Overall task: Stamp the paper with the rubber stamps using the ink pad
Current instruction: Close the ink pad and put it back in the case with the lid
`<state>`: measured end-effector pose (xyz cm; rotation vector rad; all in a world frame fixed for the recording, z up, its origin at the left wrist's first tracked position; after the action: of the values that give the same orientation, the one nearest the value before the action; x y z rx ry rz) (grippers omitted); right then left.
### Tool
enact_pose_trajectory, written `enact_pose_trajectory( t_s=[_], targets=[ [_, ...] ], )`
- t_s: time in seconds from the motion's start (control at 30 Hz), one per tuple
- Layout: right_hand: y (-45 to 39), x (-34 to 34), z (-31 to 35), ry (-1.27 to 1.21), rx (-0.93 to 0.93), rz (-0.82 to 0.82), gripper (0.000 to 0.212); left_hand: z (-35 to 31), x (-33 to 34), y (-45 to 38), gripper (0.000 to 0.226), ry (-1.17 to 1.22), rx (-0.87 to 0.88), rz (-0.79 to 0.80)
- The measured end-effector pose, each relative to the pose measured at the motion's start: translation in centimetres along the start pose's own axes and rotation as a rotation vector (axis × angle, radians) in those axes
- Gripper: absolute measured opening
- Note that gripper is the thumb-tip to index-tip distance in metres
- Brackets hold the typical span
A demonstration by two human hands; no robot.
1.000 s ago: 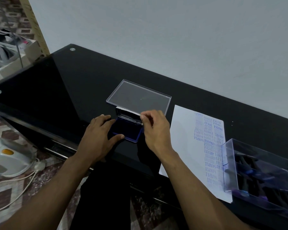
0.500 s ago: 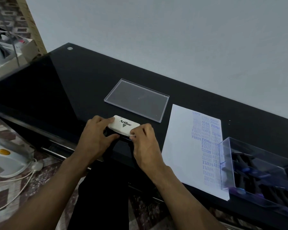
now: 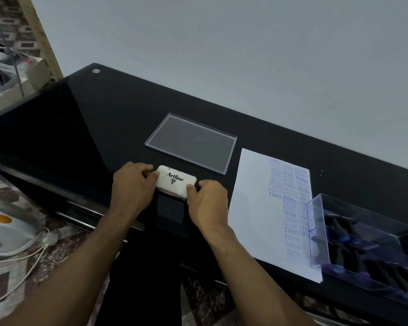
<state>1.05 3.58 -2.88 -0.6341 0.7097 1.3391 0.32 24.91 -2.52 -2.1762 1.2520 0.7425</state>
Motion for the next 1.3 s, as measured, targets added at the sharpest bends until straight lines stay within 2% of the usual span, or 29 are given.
enact_pose_trajectory(
  t_s=[0.27, 0.53, 0.7, 0.83, 1.03, 1.3],
  targets=[
    [0.5, 0.8, 0.7, -0.053, 0.043, -0.036, 0.024, -0.9, 0.5, 0.1, 0.019, -0.035, -0.086, 0.051],
    [0.9, -2.7, -0.4, -0.207, 0.054, -0.083, 0.019, -2.3, 0.6, 1.8, 0.015, 0.099, -0.138, 0.077],
    [1.8, -7.3, -2.6, -0.232, 0.051, -0.173, 0.019, -6.1, 2.0, 4.0, 0.012, 0.209, -0.110, 0.112],
    [2.4, -11.8, -5.8, -0.208, 0.090, -0.251, 0.021, -10.5, 4.2, 6.2, 0.001, 0.286, -0.065, 0.169],
    [3.4, -18.7, -11.7, -0.143, 0.164, -0.362, 0.023, -17.5, 8.3, 10.2, 0.008, 0.342, -0.006, 0.275],
    [5.2, -26.7, -18.9, -0.207, 0.252, -0.480, 0.022, -25.8, 14.3, 14.9, 0.013, 0.375, 0.071, 0.412]
  ],
)
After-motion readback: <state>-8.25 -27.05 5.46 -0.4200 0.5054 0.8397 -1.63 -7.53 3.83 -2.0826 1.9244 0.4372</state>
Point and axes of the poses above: each hand's wrist, its own y-axis away from the middle knuckle, its own x-axis out of the palm, z = x × y, the point moved 8 cm from there along -y, towards the middle knuckle, and after that the axes turned 2 degrees about -z, right-handed, at the moved point
